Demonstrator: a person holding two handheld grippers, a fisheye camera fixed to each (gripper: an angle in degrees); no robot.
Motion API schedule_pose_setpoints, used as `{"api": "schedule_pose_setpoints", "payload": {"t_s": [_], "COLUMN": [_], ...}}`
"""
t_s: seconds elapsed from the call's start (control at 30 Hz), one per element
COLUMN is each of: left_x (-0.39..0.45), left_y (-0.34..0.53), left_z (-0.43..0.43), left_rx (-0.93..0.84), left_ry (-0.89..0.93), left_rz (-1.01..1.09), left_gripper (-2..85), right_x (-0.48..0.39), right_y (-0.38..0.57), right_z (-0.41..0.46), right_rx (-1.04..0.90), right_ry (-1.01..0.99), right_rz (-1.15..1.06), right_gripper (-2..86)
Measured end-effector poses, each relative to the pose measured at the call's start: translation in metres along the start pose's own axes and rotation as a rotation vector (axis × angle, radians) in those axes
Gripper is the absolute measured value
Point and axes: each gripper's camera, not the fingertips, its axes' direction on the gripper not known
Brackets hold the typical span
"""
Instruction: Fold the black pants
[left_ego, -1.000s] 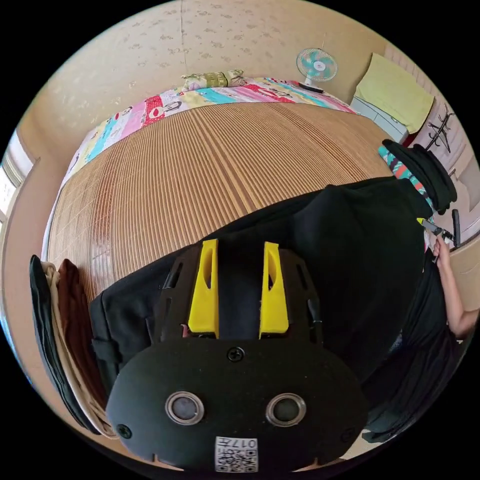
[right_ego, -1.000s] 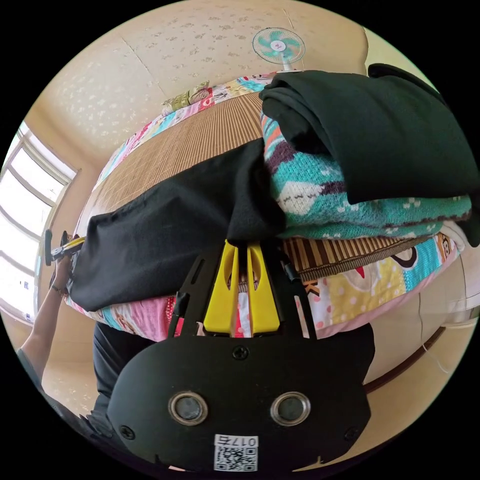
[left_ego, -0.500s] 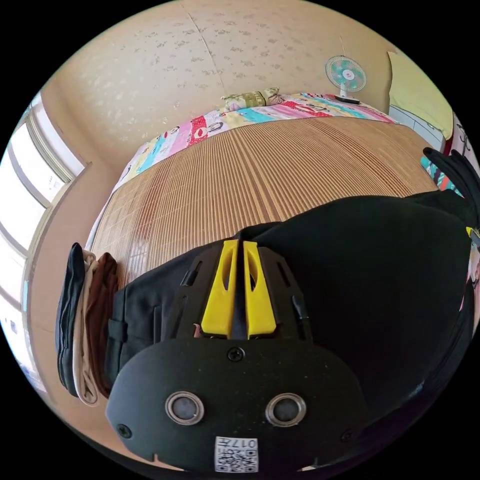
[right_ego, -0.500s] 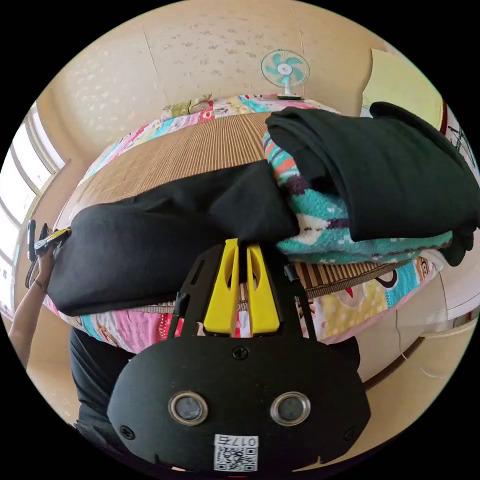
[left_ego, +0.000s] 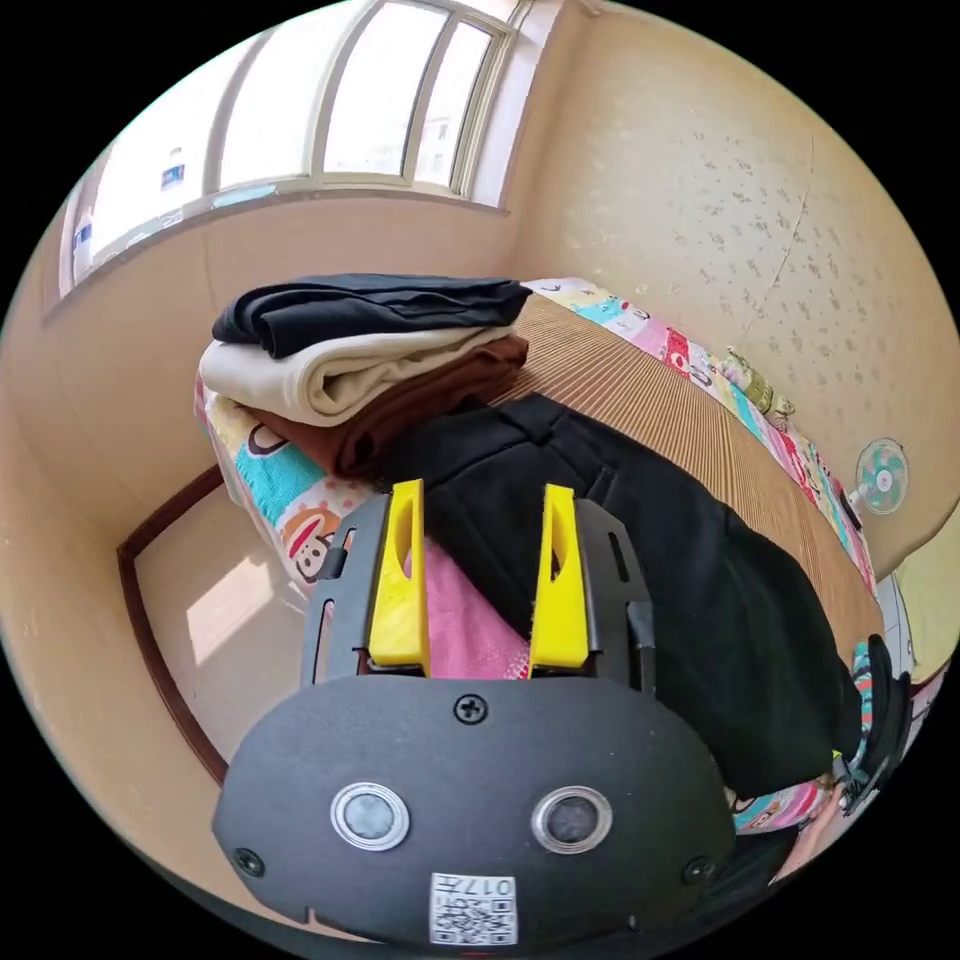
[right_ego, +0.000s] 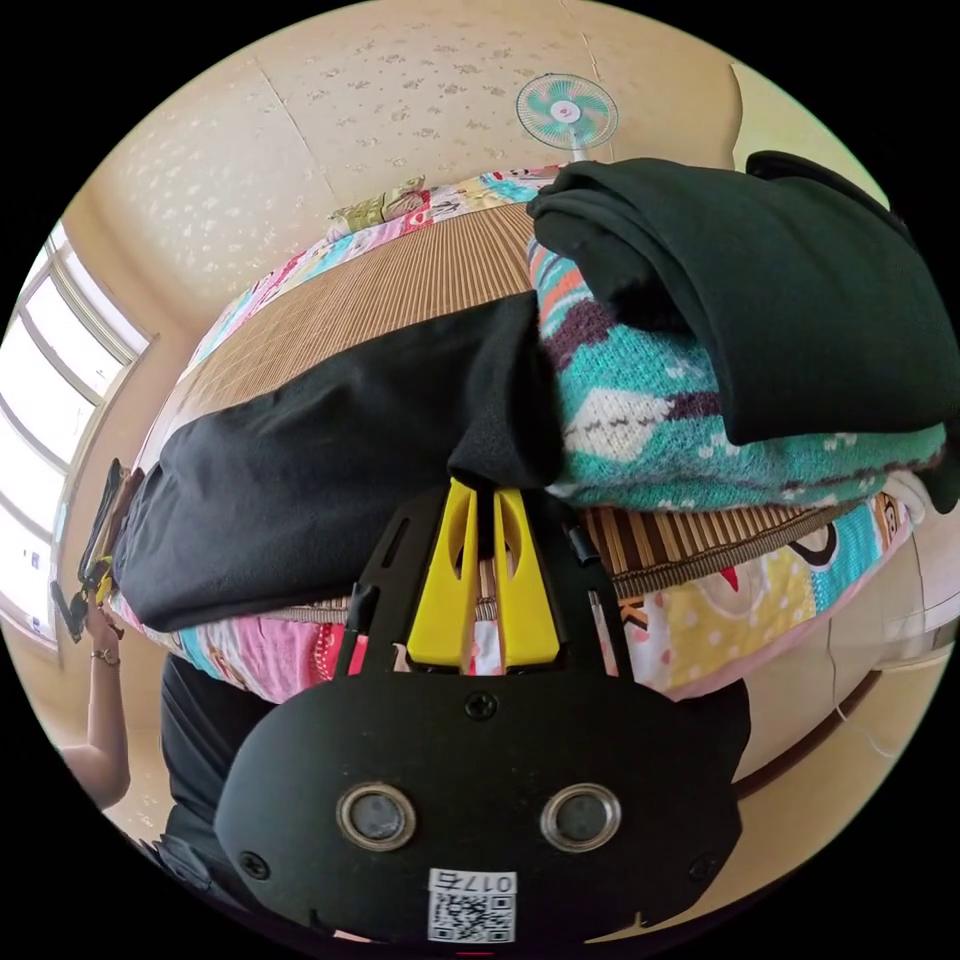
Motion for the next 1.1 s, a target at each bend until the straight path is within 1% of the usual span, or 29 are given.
{"api": "schedule_pose_setpoints", "payload": {"t_s": [0.03,0.1,0.17,0.2,0.23,0.27,0.3,0.33,0.37,0.43,0.47,0.53,0.57,0.6,0.63,0.67,0.7,0.77,0.8,0.83,0.87,0.97,1.0,1.03,1.07,1.1], "left_x": [0.005,0.018,0.021,0.008,-0.015,-0.031,-0.062,-0.083,-0.089,-0.096,-0.097,-0.107,-0.109,-0.112,-0.112,-0.11,-0.104,-0.092,-0.086,-0.083,-0.083,-0.087,-0.079,-0.062,-0.05,-0.019], "left_y": [-0.012,-0.028,-0.039,-0.042,-0.044,-0.044,-0.04,-0.032,-0.028,-0.013,-0.01,-0.004,-0.004,-0.006,-0.012,-0.016,-0.024,-0.035,-0.039,-0.04,-0.04,-0.038,-0.039,-0.043,-0.046,-0.05], "left_z": [0.01,0.013,-0.005,-0.027,-0.045,-0.049,-0.051,-0.047,-0.043,-0.03,-0.03,-0.036,-0.038,-0.038,-0.033,-0.029,-0.017,0.002,0.012,0.018,0.018,-0.007,-0.023,-0.041,-0.05,-0.069], "left_rx": [-0.059,-0.105,-0.067,0.019,0.08,0.095,0.108,0.098,0.085,0.022,0.025,0.08,0.097,0.11,0.089,0.068,0.023,-0.05,-0.092,-0.126,-0.128,-0.033,0.032,0.092,0.115,0.145], "left_ry": [-0.022,-0.045,0.064,0.215,0.391,0.461,0.532,0.537,0.52,0.403,0.393,0.416,0.425,0.447,0.464,0.475,0.496,0.508,0.503,0.497,0.493,0.599,0.649,0.684,0.697,0.71], "left_rz": [0.031,0.11,0.183,0.203,0.176,0.129,0.001,-0.09,-0.116,-0.175,-0.194,-0.313,-0.337,-0.377,-0.401,-0.402,-0.391,-0.367,-0.361,-0.38,-0.399,-0.447,-0.435,-0.385,-0.345,-0.24], "left_gripper": [14.0,11.4,3.9,0.4,-0.3,-0.4,-0.6,-0.7,-0.7,-0.3,-0.1,1.6,3.4,7.2,13.2,16.1,16.9,16.7,14.2,9.9,9.1,5.1,4.8,4.6,4.5,4.4], "right_x": [0.0,0.0,0.002,0.003,0.004,0.005,0.005,0.006,0.006,0.006,0.006,0.007,0.008,0.009,0.011,0.013,0.014,0.019,0.02,0.02,0.019,0.023,0.025,0.029,0.035,0.038], "right_y": [-0.002,-0.008,-0.015,-0.016,-0.019,-0.02,-0.021,-0.022,-0.023,-0.024,-0.024,-0.027,-0.029,-0.03,-0.031,-0.033,-0.033,-0.031,-0.029,-0.023,-0.016,-0.001,0.002,0.008,0.012,0.014], "right_z": [0.0,-0.001,-0.002,-0.003,-0.004,-0.004,-0.005,-0.005,-0.006,-0.007,-0.007,-0.008,-0.009,-0.01,-0.011,-0.014,-0.015,-0.025,-0.029,-0.038,-0.048,-0.069,-0.072,-0.079,-0.084,-0.087], "right_rx": [-0.006,-0.026,-0.056,-0.061,-0.07,-0.074,-0.075,-0.075,-0.075,-0.072,-0.071,-0.076,-0.081,-0.085,-0.094,-0.105,-0.111,-0.123,-0.118,-0.094,-0.063,-0.03,-0.024,-0.012,-0.004,0.0], "right_ry": [-0.001,-0.006,-0.023,-0.028,-0.038,-0.046,-0.048,-0.053,-0.057,-0.06,-0.06,-0.061,-0.065,-0.069,-0.079,-0.089,-0.094,-0.115,-0.119,-0.121,-0.121,-0.142,-0.159,-0.194,-0.215,-0.223], "right_rz": [0.003,0.006,0.008,0.009,0.013,0.014,0.014,0.017,0.021,0.031,0.039,0.044,0.047,0.049,0.059,0.072,0.08,0.127,0.139,0.15,0.148,0.122,0.108,0.087,0.09,0.096], "right_gripper": [3.0,3.0,2.9,2.9,2.9,2.9,2.9,2.9,2.9,2.9,2.9,2.8,2.8,2.8,2.7,2.6,2.6,2.4,2.3,2.2,2.1,1.7,1.5,1.3,1.1,1.0]}}
